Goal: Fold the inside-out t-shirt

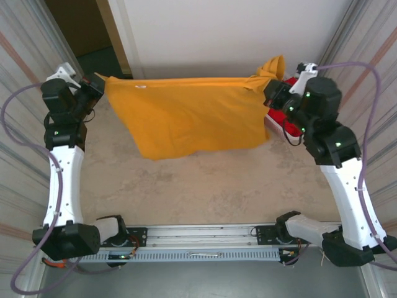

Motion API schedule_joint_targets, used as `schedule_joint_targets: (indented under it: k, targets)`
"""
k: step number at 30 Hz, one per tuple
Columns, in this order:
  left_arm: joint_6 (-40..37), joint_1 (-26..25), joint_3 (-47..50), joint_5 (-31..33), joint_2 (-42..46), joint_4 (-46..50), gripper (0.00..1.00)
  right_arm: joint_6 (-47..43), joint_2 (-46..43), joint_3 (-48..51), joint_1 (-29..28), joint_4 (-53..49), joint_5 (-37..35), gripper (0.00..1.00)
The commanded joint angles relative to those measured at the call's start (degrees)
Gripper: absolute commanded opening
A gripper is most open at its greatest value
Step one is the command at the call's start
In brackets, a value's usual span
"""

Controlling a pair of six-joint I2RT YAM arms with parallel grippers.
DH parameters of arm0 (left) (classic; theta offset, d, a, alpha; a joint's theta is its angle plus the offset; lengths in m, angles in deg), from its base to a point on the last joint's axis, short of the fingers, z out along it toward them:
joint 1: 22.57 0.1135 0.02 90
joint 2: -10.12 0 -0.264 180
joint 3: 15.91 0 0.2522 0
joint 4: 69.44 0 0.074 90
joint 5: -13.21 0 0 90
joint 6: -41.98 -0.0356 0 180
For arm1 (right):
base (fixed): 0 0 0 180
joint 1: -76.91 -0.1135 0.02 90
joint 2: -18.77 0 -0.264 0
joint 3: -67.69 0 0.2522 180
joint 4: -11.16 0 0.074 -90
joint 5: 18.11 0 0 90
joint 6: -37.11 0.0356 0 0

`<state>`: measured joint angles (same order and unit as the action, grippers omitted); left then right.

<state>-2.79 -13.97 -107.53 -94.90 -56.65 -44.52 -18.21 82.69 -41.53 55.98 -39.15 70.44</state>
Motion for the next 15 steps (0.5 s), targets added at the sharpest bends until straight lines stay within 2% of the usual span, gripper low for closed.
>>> schedule_joint_targets:
  k: [1,8,12,15]
  targets:
    - [4.82,1.29,-2.59,1.03,1.99,-1.84,0.0,-2.94,1.3,-5.22,2.4,-4.3,2.2,0.0]
    - [5.04,1.29,-4.84,1.67,3.36,-1.05,0.0,-2.34,2.33,-9.2,2.73,-2.99,4.21,0.0]
    - [4.71,1.32,-5.03,1.49,-1.28,-0.67,0.0,-2.6,6.19,-7.54,3.5,-0.76,3.43,0.0]
    - [3.81,1.25,-6.4,0.42,-7.49,-1.23,0.0,-1.32,11.84,-7.86,6.78,2.8,6.26,0.0]
